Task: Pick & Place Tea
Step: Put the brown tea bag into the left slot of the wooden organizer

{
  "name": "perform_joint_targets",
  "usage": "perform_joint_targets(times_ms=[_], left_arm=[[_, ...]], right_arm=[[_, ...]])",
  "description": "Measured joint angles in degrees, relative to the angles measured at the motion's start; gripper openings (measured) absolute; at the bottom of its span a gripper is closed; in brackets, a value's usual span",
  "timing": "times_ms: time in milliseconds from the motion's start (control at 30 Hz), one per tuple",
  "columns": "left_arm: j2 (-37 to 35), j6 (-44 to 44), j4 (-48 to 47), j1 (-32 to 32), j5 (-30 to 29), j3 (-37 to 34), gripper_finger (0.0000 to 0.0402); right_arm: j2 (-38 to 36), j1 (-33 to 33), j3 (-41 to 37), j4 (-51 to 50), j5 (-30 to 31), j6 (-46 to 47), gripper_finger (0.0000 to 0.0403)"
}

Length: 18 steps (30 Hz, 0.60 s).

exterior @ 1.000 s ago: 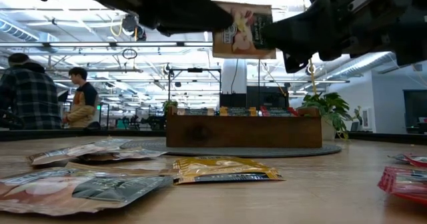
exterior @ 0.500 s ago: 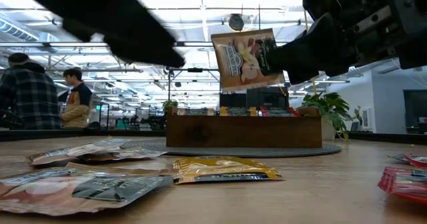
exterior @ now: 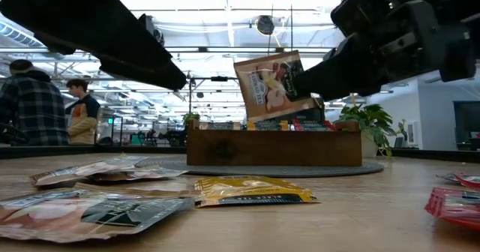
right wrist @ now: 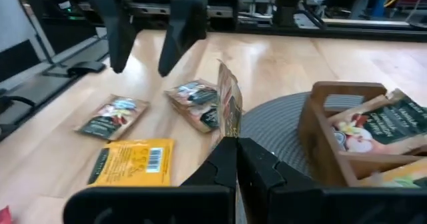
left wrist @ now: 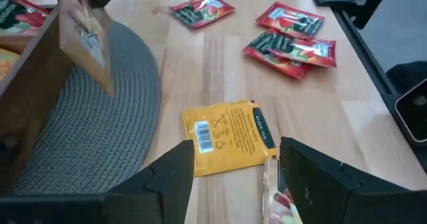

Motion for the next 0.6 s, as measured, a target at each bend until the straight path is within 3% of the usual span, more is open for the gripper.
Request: perform_joint_targets(times_ms=[100,200,367,500,600], left_arm=[[0.0,-2.4,-0.4,0.0,-0.3,0.0,0.0223],[0.0,-4.7,-0.3,-0.5,-2.9,0.0,0.0223],[0.0,-7.0,-0.7,-1.7,-4.6,0.0,0.0223],[0.0,-7.2,0.1,-3.0,-5.3,0.0,0.0223],[0.0,-7.2,0.1,-3.9,-6.3,0.0,0.0223]], right_arm=[[-0.6,-1.8,0.0,-0.9,-3.9,0.0,0.0],[-3.4,-3.6,2.3,-8.8,-7.5,0.0,0.0],[-8.4,-5.6,13.6,-37.6,-10.5,-2.2,0.0],[-8.8,-6.8,26.2,-61.6,-8.6,-6.1,0.0],[-8.5,-8.2,33.9,-73.8,-7.3,-8.9,0.0]])
